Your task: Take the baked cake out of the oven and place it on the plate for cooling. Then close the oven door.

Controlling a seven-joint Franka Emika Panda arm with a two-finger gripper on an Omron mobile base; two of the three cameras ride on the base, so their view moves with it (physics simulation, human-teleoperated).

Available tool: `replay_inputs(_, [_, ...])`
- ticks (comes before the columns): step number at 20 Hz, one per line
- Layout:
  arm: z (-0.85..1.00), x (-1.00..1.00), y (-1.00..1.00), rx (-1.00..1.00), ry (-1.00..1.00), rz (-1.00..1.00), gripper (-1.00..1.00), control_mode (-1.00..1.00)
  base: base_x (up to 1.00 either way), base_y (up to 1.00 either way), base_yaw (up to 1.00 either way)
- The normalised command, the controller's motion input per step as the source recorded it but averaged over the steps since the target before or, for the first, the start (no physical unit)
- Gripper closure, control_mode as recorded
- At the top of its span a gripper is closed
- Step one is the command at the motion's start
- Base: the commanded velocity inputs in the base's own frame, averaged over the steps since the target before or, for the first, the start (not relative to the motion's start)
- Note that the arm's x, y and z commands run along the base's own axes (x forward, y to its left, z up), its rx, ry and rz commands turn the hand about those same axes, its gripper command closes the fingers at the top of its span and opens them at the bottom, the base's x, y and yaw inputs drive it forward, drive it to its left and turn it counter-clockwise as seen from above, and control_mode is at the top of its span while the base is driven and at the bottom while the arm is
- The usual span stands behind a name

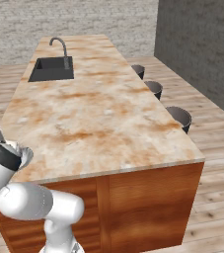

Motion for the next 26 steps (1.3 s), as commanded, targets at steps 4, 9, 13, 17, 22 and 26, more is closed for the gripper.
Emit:
replay_inputs(4, [-0.18,0.13,0.13,-0.01,0.0,0.0,1.0,-1.0,0.0,0.0,0.0])
replay_inputs(9, [-0.09,0.11,0.02,-0.03,0.0,0.0,1.0,-1.0,0.0,0.0,0.0])
replay_inputs(13, [-0.04,0.1,0.0,-0.01,0.0,0.0,1.0,-1.0,0.0,0.0,0.0])
replay_inputs(17, [-0.06,0.1,0.0,0.0,0.01,0.0,1.0,-1.0,0.0,0.0,0.0])
replay_inputs(22, [-0.08,0.05,0.0,0.0,0.0,0.0,1.0,-1.0,0.0,0.0,0.0])
replay_inputs(26, [-0.08,0.0,0.0,0.0,0.0,0.0,1.0,-1.0,0.0,0.0,0.0])
